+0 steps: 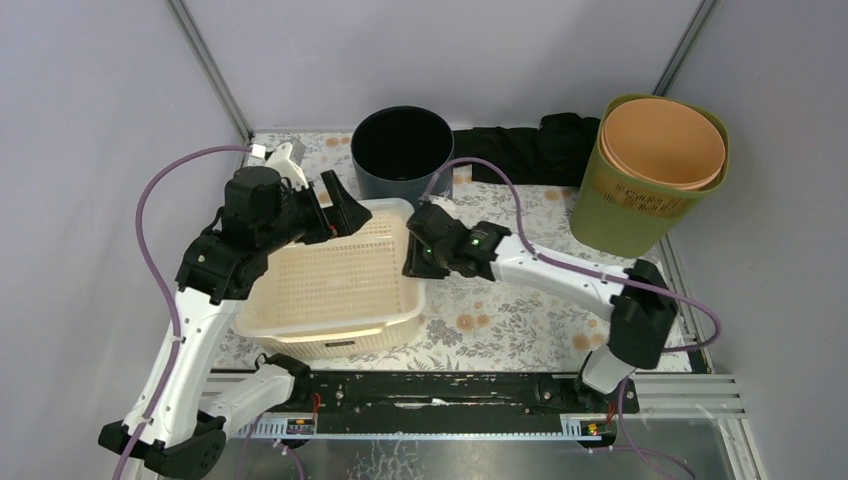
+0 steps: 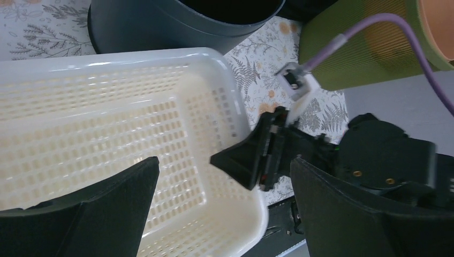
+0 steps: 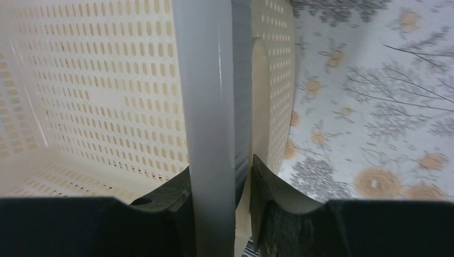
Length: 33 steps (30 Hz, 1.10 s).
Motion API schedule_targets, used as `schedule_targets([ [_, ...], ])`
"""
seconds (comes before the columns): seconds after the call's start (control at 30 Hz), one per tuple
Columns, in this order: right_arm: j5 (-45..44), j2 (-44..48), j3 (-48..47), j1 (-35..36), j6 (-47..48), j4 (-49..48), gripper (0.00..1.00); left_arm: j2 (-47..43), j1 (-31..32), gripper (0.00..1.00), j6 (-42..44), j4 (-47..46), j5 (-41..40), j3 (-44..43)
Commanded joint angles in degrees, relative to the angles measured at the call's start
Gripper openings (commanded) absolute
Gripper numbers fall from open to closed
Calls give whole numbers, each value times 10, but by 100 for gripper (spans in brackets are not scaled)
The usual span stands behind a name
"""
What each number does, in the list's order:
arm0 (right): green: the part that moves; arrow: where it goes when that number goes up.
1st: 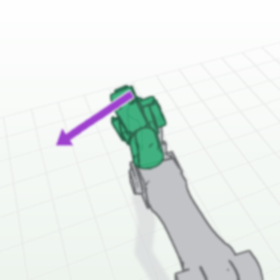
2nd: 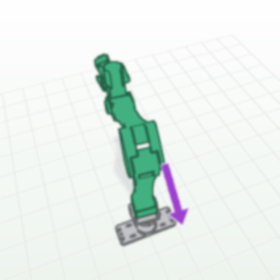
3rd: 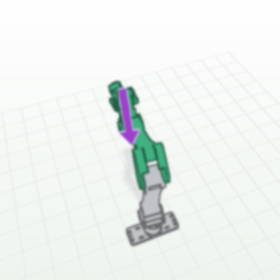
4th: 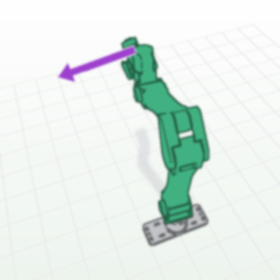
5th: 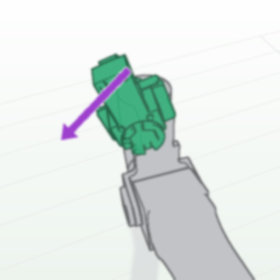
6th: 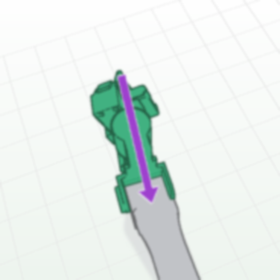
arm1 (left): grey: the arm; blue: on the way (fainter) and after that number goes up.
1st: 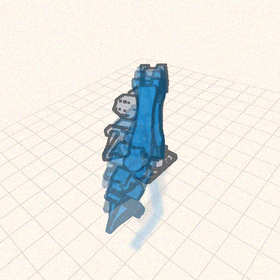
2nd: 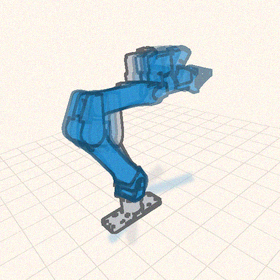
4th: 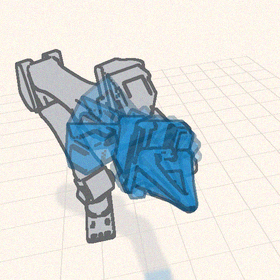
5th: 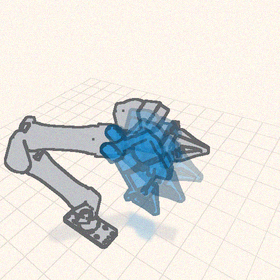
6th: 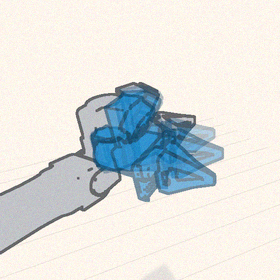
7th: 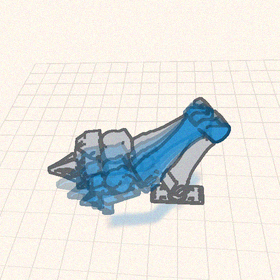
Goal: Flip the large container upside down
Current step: Move the container to the center of the board.
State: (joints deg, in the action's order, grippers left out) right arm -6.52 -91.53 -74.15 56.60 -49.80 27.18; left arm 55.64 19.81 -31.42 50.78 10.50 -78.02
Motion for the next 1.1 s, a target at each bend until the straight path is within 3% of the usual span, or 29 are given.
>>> schedule_targets([
  [0.0,23,-85,-57,32,-57,-84,34,-10,-3,100,0,2,16,-28],
  [0.27,37,-177,-131,51,-110,-141,34,-14,-3,100,-1,16,15,-51],
  [0.6,41,-284,-269,77,-117,-110,37,-19,-3,100,2,26,12,-62],
  [0.83,22,-293,-284,82,-112,-100,76,-18,-3,100,5,31,9,-66],
  [1.07,-26,-236,-275,81,-66,-61,92,-12,-3,100,11,45,-6,-85],
])
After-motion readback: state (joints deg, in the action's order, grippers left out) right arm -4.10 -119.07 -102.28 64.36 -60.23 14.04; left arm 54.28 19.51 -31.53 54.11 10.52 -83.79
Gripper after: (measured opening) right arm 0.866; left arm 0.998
